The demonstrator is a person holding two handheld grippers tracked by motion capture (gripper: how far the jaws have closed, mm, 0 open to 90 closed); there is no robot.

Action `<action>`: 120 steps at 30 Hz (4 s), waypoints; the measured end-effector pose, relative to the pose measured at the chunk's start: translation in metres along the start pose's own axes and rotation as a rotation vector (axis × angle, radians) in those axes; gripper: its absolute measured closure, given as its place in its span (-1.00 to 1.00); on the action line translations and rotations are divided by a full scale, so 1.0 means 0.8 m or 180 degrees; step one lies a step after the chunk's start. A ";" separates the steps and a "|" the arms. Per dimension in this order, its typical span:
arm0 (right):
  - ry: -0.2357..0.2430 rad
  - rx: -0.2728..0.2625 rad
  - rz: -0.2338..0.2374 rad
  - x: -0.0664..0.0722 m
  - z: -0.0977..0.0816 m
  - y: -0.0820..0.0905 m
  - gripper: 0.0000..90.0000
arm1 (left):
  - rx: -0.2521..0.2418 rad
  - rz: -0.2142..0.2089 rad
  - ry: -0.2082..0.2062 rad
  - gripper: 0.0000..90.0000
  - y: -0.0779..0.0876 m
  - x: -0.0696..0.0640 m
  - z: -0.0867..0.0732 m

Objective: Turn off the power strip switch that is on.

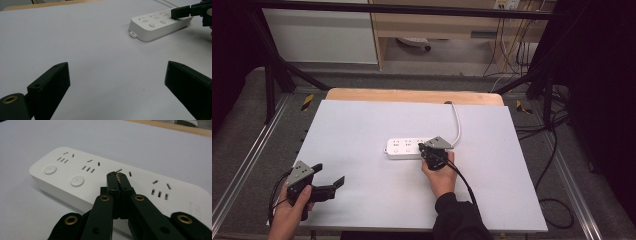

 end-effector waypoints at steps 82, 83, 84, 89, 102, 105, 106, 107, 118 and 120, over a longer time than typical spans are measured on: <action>-0.0496 -0.0090 0.0218 -0.004 0.023 0.016 0.58 | 0.0013 0.0003 -0.0011 -0.87 0.000 0.004 -0.001; -0.0499 -0.0102 0.0206 -0.005 0.024 0.017 0.54 | 0.0014 0.0004 -0.0008 -0.86 0.000 0.003 -0.001; -0.0508 -0.0118 0.0216 -0.007 0.026 0.018 0.48 | 0.0014 0.0005 -0.0008 -0.87 0.000 0.004 -0.001; -0.0518 -0.0198 0.0242 -0.011 0.031 0.022 0.16 | 0.0013 0.0006 -0.0004 -0.87 0.000 0.004 -0.002; -0.0459 -0.0290 0.0269 -0.022 0.050 0.037 -0.55 | 0.0012 0.0011 -0.0001 -0.87 0.000 0.004 -0.002; -0.0420 -0.0322 0.0277 -0.024 0.056 0.044 -0.57 | 0.0012 0.0012 -0.0002 -0.87 0.000 0.004 -0.002; -0.0424 -0.0329 0.0278 -0.025 0.058 0.047 -0.60 | 0.0014 0.0012 -0.0003 -0.87 0.000 0.004 -0.002; -0.0417 -0.0307 0.0290 -0.026 0.058 0.048 -0.64 | 0.0014 0.0012 -0.0002 -0.86 0.000 0.004 -0.002; -0.0346 -0.0260 0.0230 -0.041 0.066 0.077 -0.90 | 0.0018 0.0024 0.0003 -0.86 0.001 0.006 -0.003; -0.0370 -0.0270 0.0238 -0.044 0.067 0.084 -0.93 | 0.0020 0.0027 0.0004 -0.87 0.001 0.006 -0.003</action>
Point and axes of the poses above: each handheld gripper's, and its own axes: y roughly backward along the jaws, z roughly out of its top, x roughly to its left, the point moved 10 cm from there along -y, roughly forward along the jaws, and after that the axes turned 3 degrees about x, right-handed, at the moved point
